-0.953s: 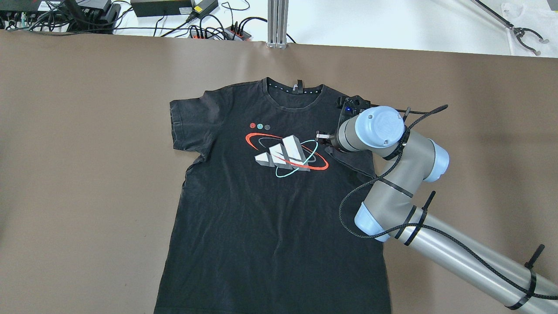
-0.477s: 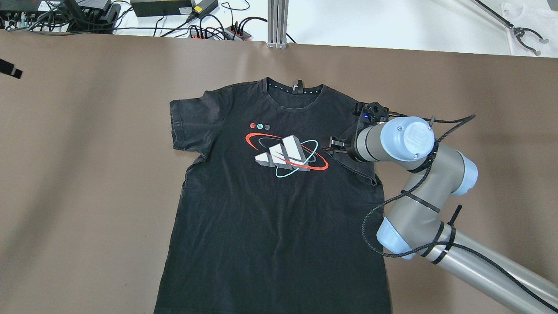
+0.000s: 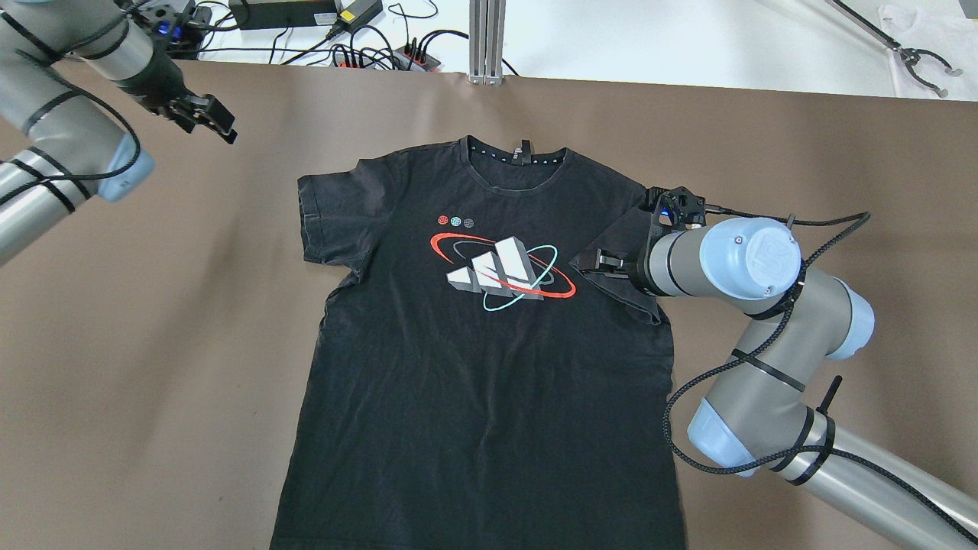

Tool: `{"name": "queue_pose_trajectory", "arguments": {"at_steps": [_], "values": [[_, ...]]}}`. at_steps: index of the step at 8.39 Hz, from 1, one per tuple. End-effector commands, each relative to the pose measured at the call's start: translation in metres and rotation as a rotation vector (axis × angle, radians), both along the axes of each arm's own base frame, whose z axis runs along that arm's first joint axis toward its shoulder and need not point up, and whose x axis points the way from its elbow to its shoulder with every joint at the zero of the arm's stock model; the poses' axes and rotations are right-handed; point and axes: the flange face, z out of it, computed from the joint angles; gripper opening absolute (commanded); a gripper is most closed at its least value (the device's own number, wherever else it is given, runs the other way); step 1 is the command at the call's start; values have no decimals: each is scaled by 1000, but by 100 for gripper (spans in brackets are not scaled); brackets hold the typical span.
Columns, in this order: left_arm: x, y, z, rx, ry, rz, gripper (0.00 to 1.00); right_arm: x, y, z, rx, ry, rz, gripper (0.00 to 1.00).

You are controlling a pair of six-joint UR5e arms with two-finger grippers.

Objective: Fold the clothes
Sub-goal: 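Move the left gripper to the other sleeve while the right gripper holds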

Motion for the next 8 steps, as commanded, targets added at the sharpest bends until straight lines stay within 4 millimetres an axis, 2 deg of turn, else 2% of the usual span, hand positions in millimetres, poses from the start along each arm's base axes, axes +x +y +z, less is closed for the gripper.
{"name": "queue_pose_trajectory", "arguments": {"at_steps": [1, 3, 5, 7, 8], "values": [[82, -12, -6, -57, 20, 29, 53, 2, 1, 3, -2, 4, -1, 94], [115, 0, 5, -94, 10, 57, 38, 1, 1, 3, -3, 3, 0, 94], [136, 9, 19, -96, 32, 58, 35, 2, 2, 2, -2, 2, 0, 94], [142, 5, 14, -100, 31, 62, 35, 2, 3, 1, 0, 0, -2, 94], [149, -4, 3, -103, 29, 62, 35, 3, 4, 0, 2, -3, -2, 94]]}}
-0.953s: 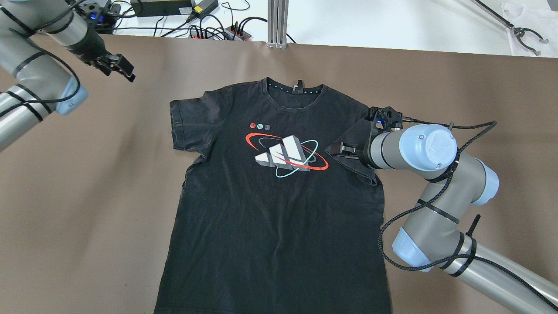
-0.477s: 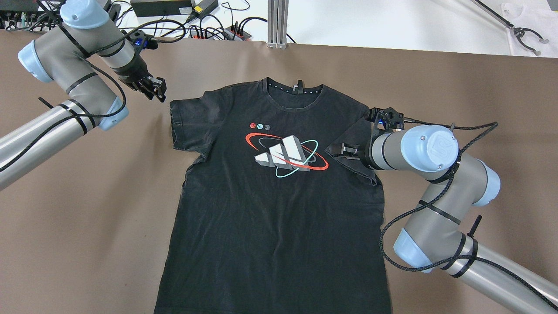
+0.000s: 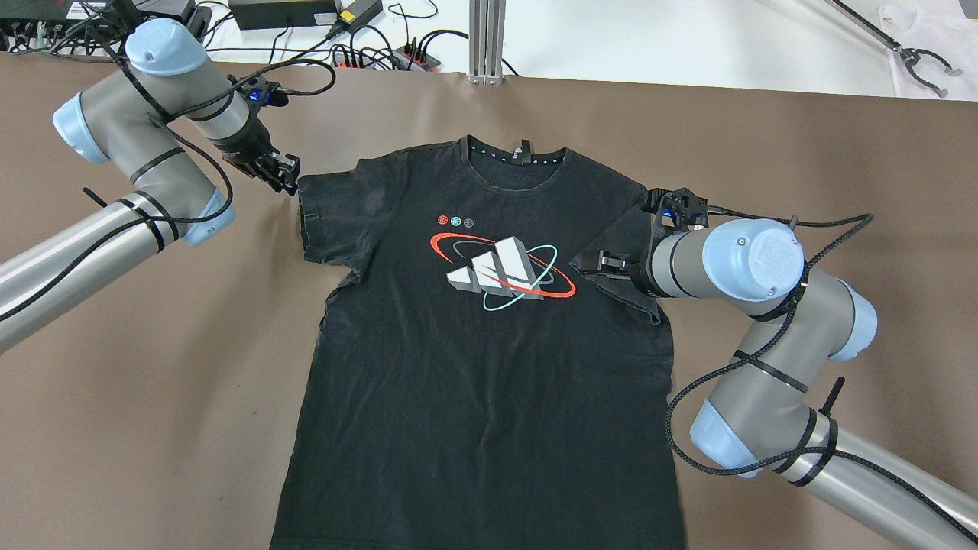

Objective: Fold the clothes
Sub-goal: 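Move the left gripper to the other sleeve while the right gripper holds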

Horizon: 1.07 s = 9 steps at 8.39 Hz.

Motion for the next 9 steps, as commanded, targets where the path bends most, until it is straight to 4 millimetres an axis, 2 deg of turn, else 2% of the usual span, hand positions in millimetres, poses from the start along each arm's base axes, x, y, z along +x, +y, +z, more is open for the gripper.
{"name": "queue_pose_trajectory", "arguments": {"at_steps": [1, 5, 8, 9], "values": [[11, -13, -16, -1, 0, -1, 35, -9, 9, -1, 3, -2, -19, 94], [8, -18, -10, 20, -43, -42, 35, -15, 15, -2, 6, -2, -26, 94], [9, -20, 3, 21, -54, -48, 35, -16, 15, -3, 8, -4, -27, 94], [10, -20, 1, 24, -52, -48, 34, -15, 17, -4, 10, -6, -27, 94]]}}
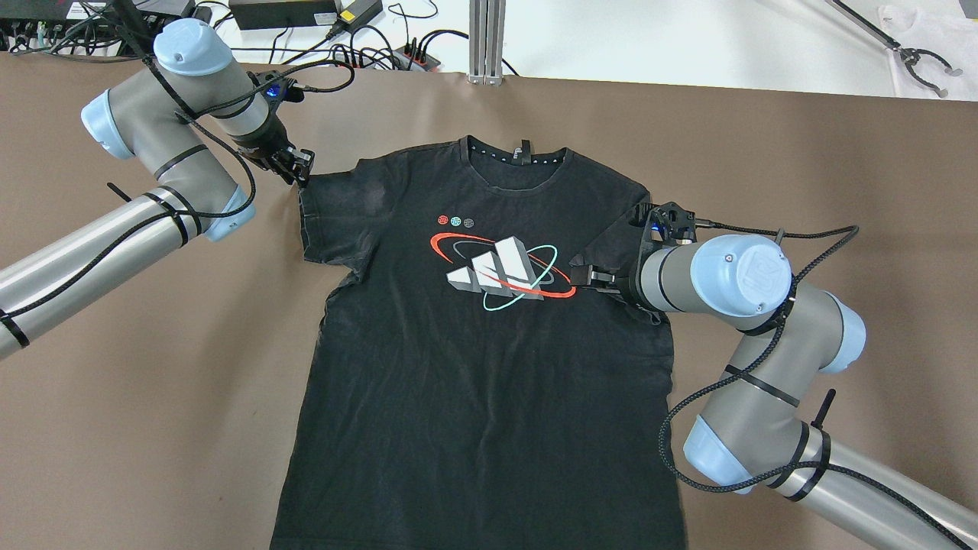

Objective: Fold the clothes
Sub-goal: 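Move the left gripper to the other sleeve while the right gripper holds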

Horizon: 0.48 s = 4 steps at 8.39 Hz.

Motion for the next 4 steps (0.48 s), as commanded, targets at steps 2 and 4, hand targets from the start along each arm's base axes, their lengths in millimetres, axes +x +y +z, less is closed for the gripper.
{"name": "queue_pose_trajectory", "arguments": {"at_steps": [2, 4], "values": [[2, -2, -3, 6, 5, -2, 16, -7, 9, -4, -12, -16, -4, 94], [2, -3, -6, 8, 8, -1, 0, -8, 12, -6, -11, -21, -7, 94]]}}
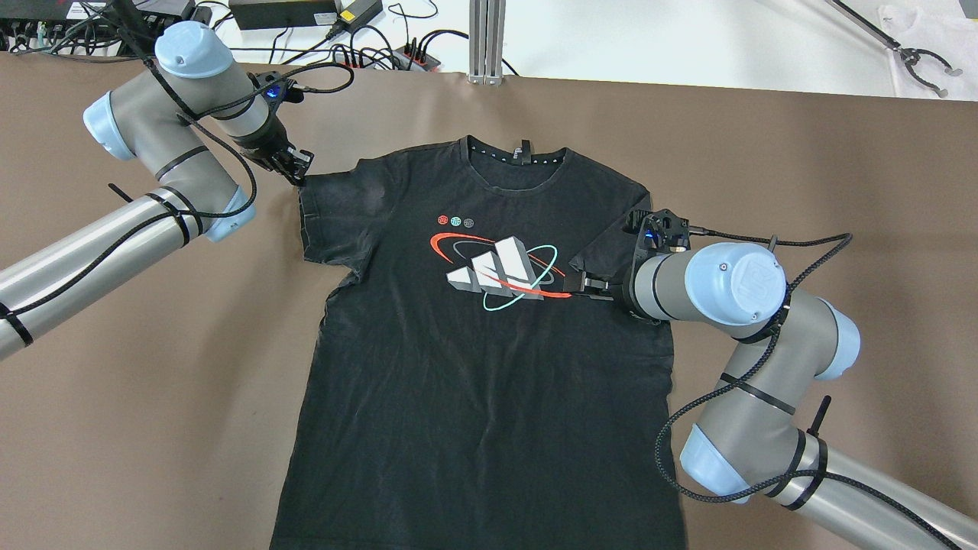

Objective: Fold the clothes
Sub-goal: 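Move the left gripper to the other sleeve while the right gripper holds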

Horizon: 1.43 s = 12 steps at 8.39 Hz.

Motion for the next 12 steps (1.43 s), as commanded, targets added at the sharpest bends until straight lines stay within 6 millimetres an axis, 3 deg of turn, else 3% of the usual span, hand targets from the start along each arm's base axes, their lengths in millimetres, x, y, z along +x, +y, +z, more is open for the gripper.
{"name": "queue_pose_trajectory", "arguments": {"at_steps": [1, 3, 7, 9, 10, 12], "values": [[0, -1, -3, 4, 9, 2, 0, -2, 4, -1, -5, -6, -1, 94], [-7, 1, -17, 12, 48, 16, 0, -2, 6, -3, -2, -8, -5, 94], [-47, 76, -37, 13, 170, -27, 0, -1, 6, -1, -1, -7, -6, 94], [-58, 101, -62, -12, 221, -64, 0, 0, 7, 3, 1, -4, -10, 94], [-47, 119, -89, -64, 265, -89, 0, 0, 8, 3, -4, -7, -8, 94], [32, 150, -127, -76, 268, -118, 0, 0, 9, 10, -9, 2, -10, 94]]}}
